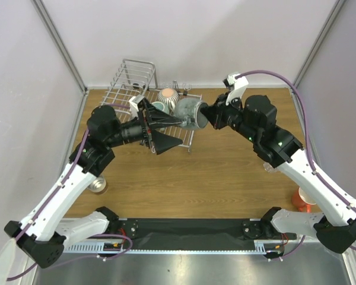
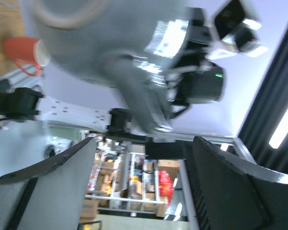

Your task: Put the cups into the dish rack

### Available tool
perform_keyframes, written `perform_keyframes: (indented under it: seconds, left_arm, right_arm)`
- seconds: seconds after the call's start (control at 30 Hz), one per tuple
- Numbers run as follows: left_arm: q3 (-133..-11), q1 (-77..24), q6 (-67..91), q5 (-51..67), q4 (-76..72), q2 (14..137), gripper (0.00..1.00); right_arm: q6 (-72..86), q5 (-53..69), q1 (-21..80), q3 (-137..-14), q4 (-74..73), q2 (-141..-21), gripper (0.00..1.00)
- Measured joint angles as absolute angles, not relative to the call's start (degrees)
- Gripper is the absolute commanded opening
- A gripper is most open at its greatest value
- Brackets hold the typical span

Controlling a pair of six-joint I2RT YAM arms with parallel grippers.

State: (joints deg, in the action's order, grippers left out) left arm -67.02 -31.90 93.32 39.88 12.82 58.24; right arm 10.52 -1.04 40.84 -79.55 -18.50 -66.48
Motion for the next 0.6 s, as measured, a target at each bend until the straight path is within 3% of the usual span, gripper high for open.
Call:
perform_keyframes:
  seconds: [0.6]
  left_arm:
    - [-63.9,-40.7,103.0,30.9,10.2,54.0,0.77]
  right_arm:
    - [6.7,1.0,46.3,-74.8,-14.1,-60.4,0.0]
